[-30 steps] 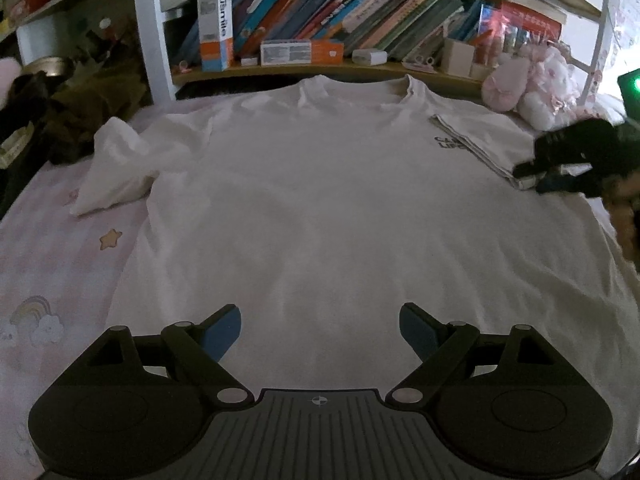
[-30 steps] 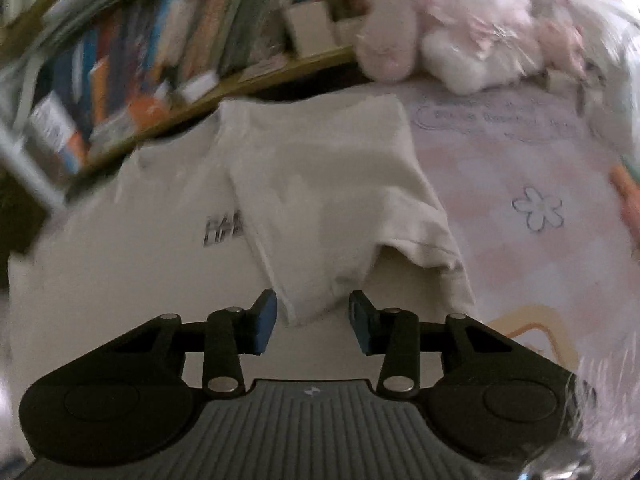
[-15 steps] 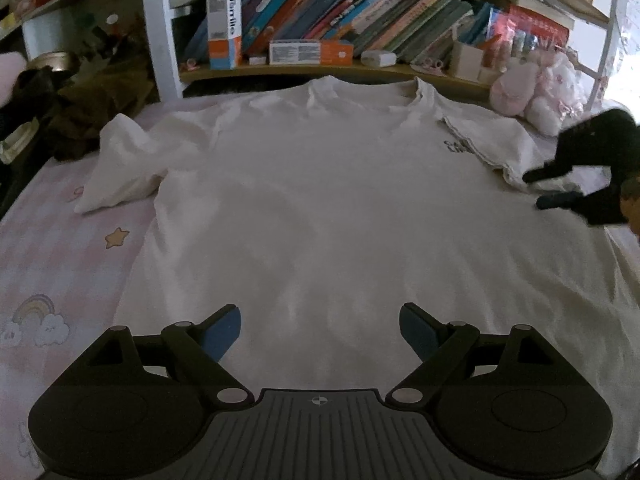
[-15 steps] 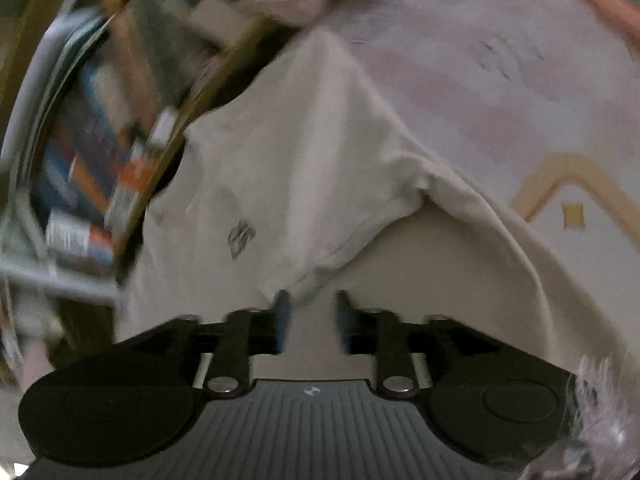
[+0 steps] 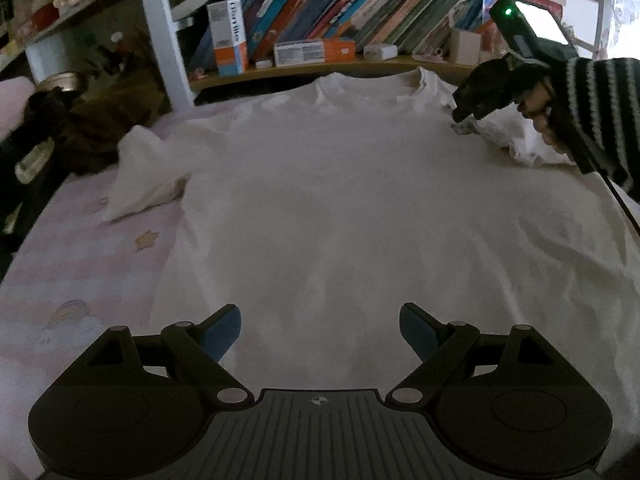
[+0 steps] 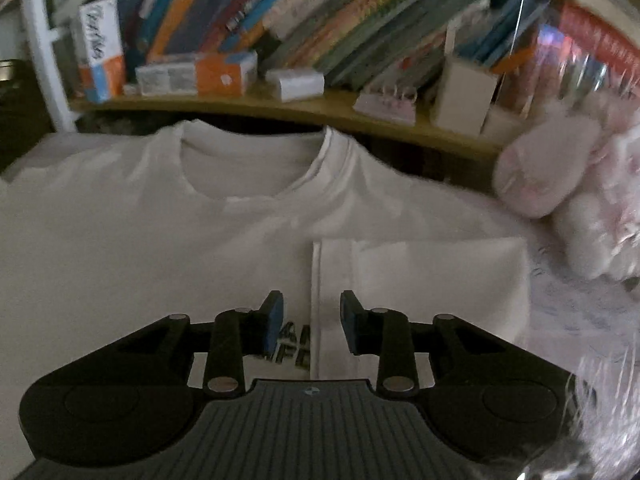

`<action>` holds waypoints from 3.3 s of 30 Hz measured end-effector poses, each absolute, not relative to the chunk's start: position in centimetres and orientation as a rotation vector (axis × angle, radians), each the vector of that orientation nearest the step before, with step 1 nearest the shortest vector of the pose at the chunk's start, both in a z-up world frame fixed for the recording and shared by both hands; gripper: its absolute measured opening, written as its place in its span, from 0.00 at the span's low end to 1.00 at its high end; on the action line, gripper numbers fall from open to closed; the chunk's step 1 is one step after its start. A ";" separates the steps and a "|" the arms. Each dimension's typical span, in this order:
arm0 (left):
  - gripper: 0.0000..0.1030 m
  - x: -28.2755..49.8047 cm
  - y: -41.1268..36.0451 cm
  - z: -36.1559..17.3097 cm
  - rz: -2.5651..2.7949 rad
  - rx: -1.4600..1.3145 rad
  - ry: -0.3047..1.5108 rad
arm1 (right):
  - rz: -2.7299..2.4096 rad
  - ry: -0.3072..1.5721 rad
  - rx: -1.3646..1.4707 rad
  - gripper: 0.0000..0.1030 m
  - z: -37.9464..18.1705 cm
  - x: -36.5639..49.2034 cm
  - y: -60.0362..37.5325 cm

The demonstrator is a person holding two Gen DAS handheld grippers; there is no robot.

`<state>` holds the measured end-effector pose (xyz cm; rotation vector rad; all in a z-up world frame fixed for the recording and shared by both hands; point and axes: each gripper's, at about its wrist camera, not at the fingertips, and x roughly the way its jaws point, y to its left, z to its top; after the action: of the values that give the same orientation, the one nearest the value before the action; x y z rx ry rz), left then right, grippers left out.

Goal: Fold clothes
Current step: 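Press the folded edge flat with the right gripper and release, then raise the right gripper away from the folded side, then move the left gripper to the opposite sleeve and pinch its edge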

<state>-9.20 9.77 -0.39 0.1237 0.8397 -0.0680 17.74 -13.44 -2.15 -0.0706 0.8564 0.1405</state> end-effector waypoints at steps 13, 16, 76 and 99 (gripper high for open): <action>0.86 -8.7 10.3 -0.7 -0.053 0.101 0.852 | 0.098 0.790 0.405 0.12 -2.0 17.8 -18.3; 0.86 -8.5 9.6 -0.6 -0.084 0.115 0.838 | 0.090 0.809 0.378 0.27 -2.1 17.2 -18.3; 0.86 -6.0 4.6 1.3 -0.203 0.082 0.801 | -0.109 0.659 0.166 0.87 4.2 -17.4 -13.3; 0.86 -8.8 7.9 2.3 0.063 -0.033 0.766 | 0.120 0.721 0.170 0.89 2.8 -13.7 -15.2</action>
<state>-8.77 7.85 2.33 -0.0331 0.7663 0.0627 -13.69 -15.20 2.81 0.1700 0.7207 0.1199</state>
